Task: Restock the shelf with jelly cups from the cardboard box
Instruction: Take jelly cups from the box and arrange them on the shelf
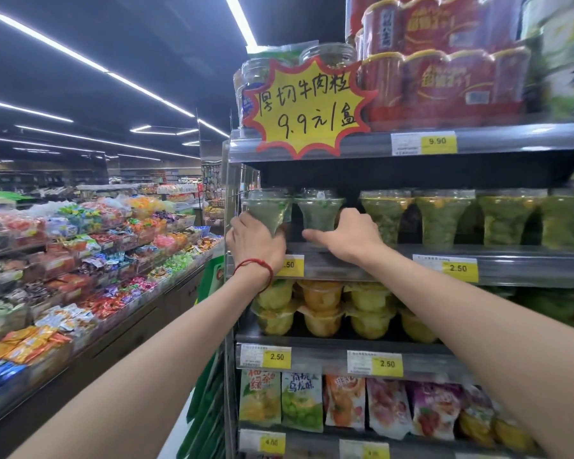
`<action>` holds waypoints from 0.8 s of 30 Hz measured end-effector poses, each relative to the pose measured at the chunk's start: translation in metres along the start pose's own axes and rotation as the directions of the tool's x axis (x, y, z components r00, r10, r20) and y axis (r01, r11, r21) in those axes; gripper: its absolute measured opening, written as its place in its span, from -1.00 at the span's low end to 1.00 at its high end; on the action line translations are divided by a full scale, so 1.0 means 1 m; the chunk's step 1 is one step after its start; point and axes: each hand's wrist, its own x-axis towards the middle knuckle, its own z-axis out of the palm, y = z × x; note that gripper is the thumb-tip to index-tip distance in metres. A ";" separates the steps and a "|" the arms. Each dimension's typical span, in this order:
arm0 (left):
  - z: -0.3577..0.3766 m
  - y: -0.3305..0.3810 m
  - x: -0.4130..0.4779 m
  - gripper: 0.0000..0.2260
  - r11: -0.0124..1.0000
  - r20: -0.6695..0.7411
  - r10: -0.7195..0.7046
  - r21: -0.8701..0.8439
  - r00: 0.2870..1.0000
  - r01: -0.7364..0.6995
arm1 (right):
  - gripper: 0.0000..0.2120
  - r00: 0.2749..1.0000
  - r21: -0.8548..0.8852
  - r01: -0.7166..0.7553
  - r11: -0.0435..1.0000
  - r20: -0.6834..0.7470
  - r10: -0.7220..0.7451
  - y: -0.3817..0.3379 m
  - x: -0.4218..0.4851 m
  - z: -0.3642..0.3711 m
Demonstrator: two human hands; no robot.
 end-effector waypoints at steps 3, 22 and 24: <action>0.000 -0.002 0.002 -0.43 0.998 -0.007 0.008 -0.057 1.000 -0.008 | -0.50 0.998 0.032 0.032 0.999 0.053 -0.034 0.004 0.002 -0.002; -0.009 0.001 -0.002 -0.59 0.988 0.158 -0.061 -0.129 0.986 0.082 | -0.51 0.998 -0.035 0.025 0.999 0.061 -0.023 0.004 0.003 0.000; -0.009 0.001 -0.001 -0.61 0.988 0.165 -0.065 -0.131 0.984 0.087 | -0.52 0.998 -0.046 0.018 0.999 0.054 -0.016 0.003 0.002 0.000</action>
